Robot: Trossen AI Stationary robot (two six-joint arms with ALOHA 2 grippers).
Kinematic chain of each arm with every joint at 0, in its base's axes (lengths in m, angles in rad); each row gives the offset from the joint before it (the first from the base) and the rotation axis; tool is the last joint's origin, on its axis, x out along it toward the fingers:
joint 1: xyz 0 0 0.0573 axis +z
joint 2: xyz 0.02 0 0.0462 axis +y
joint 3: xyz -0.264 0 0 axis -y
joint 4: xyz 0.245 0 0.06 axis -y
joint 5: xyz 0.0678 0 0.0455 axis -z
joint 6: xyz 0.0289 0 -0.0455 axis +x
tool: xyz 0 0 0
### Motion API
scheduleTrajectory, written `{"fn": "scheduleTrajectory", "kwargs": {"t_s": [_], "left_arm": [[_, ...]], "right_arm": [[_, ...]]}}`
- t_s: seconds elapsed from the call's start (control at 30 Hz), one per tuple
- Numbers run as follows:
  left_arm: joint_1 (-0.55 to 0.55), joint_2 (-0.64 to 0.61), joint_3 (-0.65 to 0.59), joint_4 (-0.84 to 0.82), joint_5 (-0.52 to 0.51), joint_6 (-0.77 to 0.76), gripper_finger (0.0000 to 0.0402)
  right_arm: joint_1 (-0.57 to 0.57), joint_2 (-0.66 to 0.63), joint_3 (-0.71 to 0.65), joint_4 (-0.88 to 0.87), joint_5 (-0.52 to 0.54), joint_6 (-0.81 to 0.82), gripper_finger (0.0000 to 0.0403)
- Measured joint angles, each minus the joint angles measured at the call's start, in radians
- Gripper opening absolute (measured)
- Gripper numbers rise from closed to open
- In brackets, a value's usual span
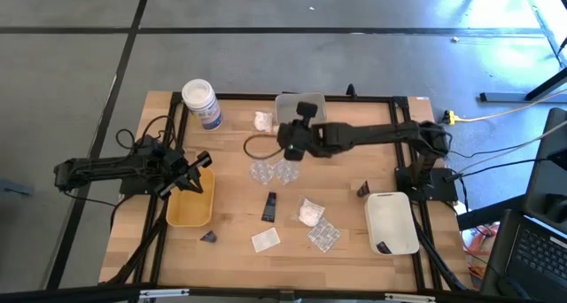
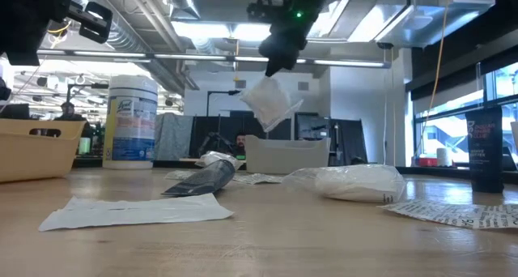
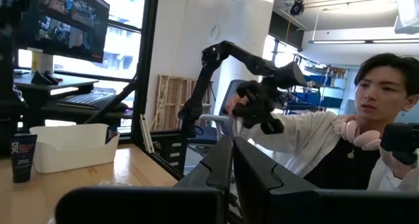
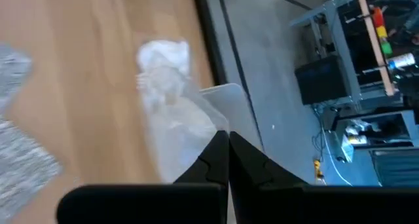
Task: Pick & Place Travel size toiletries
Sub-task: Put the white cotton pack into the gray bin
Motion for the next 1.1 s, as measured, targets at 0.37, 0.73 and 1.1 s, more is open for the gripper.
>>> {"fn": "scheduleTrajectory", "kwargs": {"t_s": [0.37, 0.73, 1.1], "left_arm": [[0.0, 0.0, 0.0, 0.0, 0.0, 0.0, 0.0011], [0.0, 0.0, 0.0, 0.0, 0.0, 0.0, 0.0011], [0.0, 0.0, 0.0, 0.0, 0.0, 0.0, 0.0011]], "right_arm": [[-0.201, 0.0, 0.009, 0.005, -0.089, -0.013, 0.0001], [-0.317, 0.016, 0.009, 0.011, -0.212, 0.036, 0.0], [-0.348, 0.13, 0.009, 0.009, -0.267, 0.032, 0.0]]}}
